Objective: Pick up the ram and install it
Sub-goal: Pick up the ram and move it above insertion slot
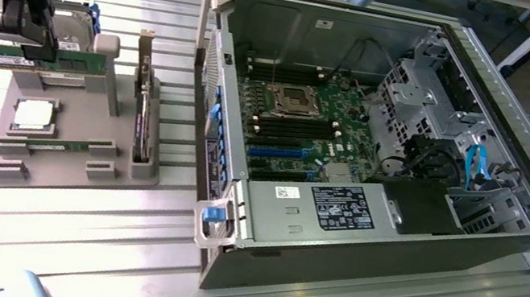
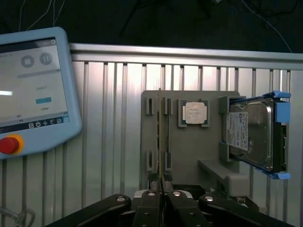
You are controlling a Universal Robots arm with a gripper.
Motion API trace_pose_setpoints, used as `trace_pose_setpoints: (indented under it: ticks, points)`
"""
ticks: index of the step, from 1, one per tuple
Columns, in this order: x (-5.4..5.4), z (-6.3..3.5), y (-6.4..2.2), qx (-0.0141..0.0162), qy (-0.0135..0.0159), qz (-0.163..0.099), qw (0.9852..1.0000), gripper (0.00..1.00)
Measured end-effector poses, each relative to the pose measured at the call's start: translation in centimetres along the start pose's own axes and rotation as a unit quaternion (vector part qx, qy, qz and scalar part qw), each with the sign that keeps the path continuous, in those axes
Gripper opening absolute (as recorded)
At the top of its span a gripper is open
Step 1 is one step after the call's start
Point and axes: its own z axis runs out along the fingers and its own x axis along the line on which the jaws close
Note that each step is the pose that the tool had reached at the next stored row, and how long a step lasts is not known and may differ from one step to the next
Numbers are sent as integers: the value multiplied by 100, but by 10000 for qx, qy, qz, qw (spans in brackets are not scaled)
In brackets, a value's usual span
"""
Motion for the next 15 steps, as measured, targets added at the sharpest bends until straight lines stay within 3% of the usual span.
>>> trace_pose_setpoints:
  ticks: [15]
  points:
    - [9, -25, -397, -26, -1, 2, 10000, 12]
